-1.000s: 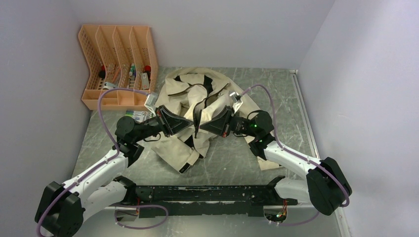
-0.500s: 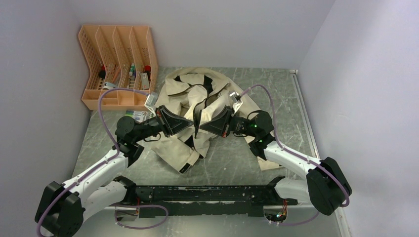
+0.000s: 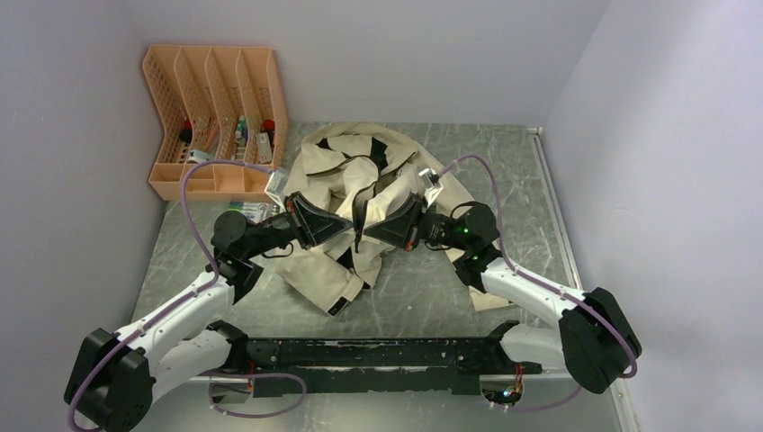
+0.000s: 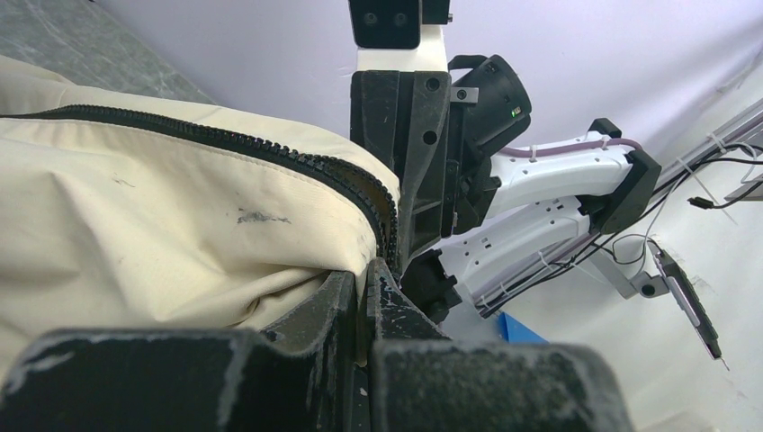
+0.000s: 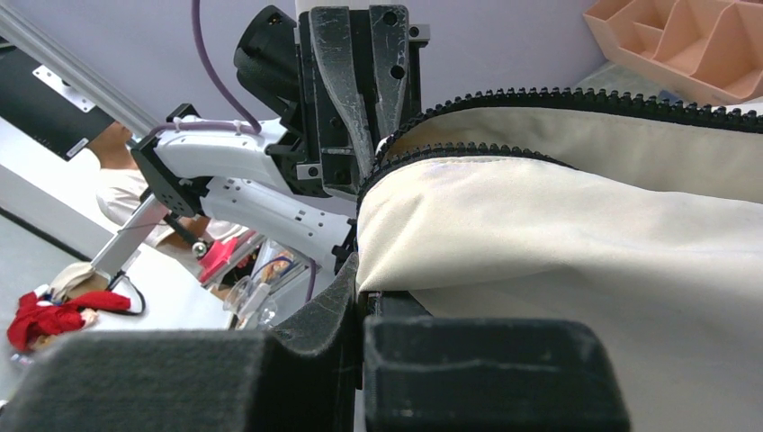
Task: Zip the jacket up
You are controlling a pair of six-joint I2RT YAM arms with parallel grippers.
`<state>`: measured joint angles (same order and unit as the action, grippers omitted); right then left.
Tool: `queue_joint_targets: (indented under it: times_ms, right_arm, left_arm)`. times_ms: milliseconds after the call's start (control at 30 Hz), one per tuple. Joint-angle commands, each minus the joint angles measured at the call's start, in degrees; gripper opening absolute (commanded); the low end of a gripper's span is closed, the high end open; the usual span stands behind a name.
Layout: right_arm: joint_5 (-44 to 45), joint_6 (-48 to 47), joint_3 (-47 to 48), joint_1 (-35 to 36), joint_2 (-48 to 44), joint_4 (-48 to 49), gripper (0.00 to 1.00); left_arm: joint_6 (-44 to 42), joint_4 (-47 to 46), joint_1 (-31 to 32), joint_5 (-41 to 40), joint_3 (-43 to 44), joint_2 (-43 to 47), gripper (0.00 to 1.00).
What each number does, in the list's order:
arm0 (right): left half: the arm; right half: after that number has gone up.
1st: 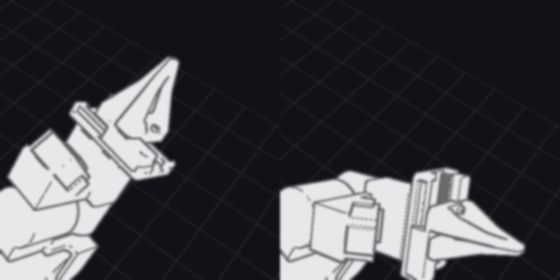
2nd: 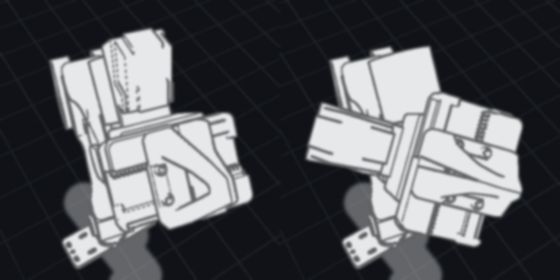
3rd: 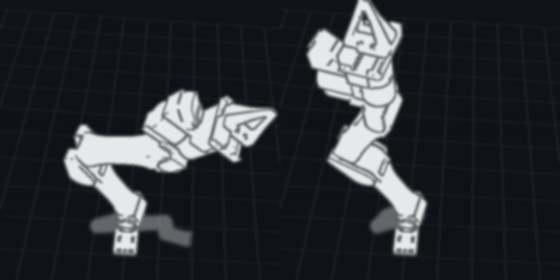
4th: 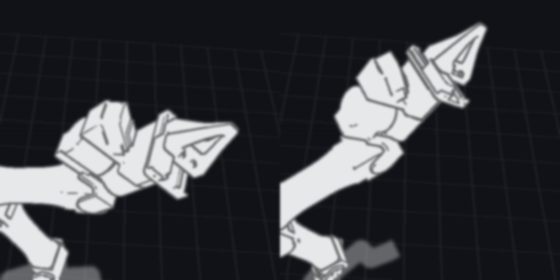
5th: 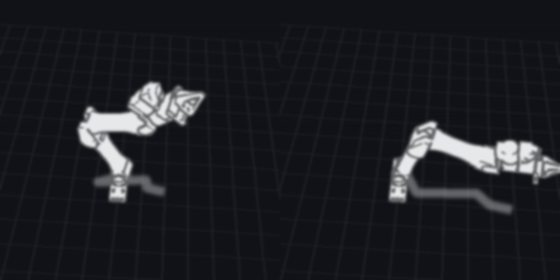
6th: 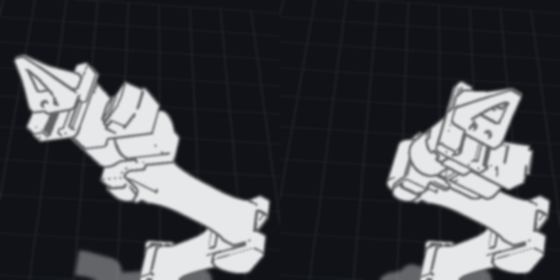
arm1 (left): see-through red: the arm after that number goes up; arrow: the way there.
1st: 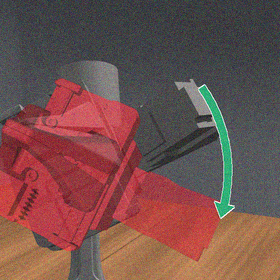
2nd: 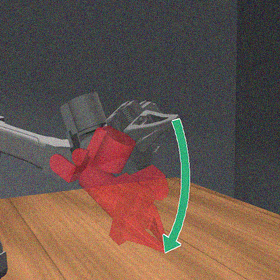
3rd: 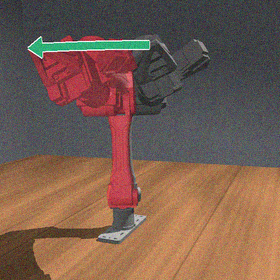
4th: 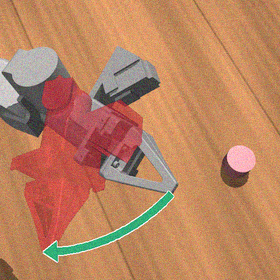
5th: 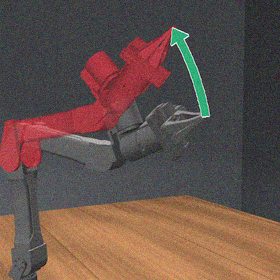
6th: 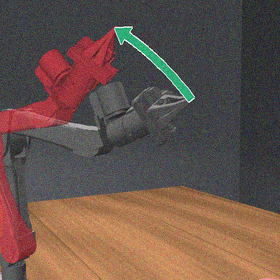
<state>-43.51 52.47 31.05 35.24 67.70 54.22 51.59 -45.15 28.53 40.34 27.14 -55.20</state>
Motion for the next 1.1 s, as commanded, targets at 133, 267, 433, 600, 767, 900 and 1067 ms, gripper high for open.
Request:
queue_joint_targets:
  times_ms: [133,267,433,600,767,900,1067]
  right_arm:
    - [1.7,-1.0,0.5,0.4,-1.9,-0.1,0.00]
    - [2.0,-1.4,0.7,0.3,-2.2,-1.1,0.00]
    - [2.3,-2.4,1.4,0.4,-2.7,-2.8,0.00]
    - [3.5,-3.8,1.6,0.5,-3.3,-5.4,0.00]
    - [4.1,-4.3,2.1,0.8,-3.4,-6.3,0.00]
    - [4.3,-4.0,2.4,0.9,-3.1,-6.1,0.00]
    - [5.8,-4.6,2.7,0.9,-3.3,-7.7,0.00]
  left_arm:
    - [-1.1,-3.7,-0.4,2.5,0.0,0.1,0.08]
    - [-1.8,-2.5,-0.4,3.1,0.4,-0.1,0.08]
    - [-2.8,-0.7,-0.4,3.1,0.7,-0.1,0.08]
    - [-4.8,2.5,-0.3,2.6,0.9,0.4,0.08]
    - [-6.0,3.9,-0.3,3.2,1.1,0.2,0.08]
    - [-6.3,4.3,-0.3,3.8,1.1,-0.1,0.08]
    - [-6.5,4.5,-0.3,4.4,0.6,0.6,0.08]
